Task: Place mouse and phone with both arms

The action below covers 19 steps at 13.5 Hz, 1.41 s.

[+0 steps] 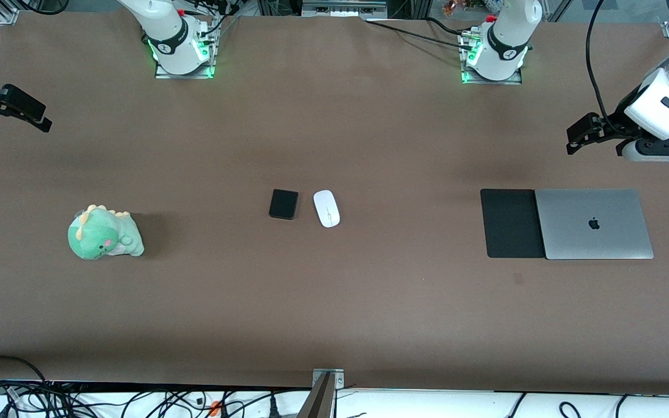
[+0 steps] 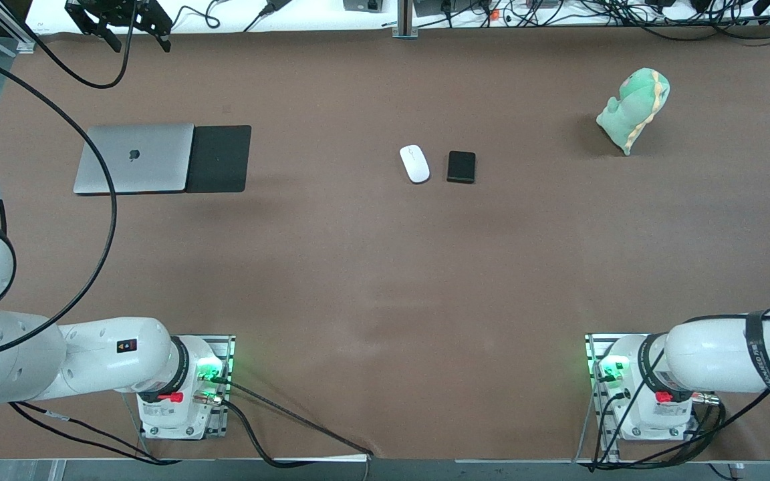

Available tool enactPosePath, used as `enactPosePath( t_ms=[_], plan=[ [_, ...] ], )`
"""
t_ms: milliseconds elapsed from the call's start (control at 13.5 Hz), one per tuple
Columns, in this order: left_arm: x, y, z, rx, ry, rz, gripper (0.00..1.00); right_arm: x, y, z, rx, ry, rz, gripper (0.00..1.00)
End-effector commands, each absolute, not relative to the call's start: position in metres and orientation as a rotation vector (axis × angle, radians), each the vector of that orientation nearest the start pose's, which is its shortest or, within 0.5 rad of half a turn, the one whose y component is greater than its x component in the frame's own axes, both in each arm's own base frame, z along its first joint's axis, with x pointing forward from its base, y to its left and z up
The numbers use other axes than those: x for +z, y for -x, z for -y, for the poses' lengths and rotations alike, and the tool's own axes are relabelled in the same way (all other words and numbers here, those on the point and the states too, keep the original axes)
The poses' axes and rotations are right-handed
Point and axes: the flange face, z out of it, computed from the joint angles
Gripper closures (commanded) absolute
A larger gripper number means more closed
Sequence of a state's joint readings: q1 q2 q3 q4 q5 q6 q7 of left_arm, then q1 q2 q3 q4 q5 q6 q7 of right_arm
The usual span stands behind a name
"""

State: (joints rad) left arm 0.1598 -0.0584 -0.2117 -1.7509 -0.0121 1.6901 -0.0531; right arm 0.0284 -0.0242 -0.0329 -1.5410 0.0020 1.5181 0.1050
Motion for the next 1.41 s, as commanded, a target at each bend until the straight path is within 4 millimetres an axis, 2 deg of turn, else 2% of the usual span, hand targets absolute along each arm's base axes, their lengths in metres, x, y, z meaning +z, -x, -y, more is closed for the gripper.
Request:
enactPosePath(
  t_ms=[0,1337],
  plan=[
    [0.5817,-0.5328,0.031,0.004,3.119,0.003,0.0,0.6544,-0.5388,0.0027,-0.011,3.121,-0.159,0.0],
    [0.5818,-0.5377,0.0314,0.008,3.123,-0.007,0.0,0.6539,-0.5396,0.0018,-0.013,3.121,-0.157,0.0]
  ],
)
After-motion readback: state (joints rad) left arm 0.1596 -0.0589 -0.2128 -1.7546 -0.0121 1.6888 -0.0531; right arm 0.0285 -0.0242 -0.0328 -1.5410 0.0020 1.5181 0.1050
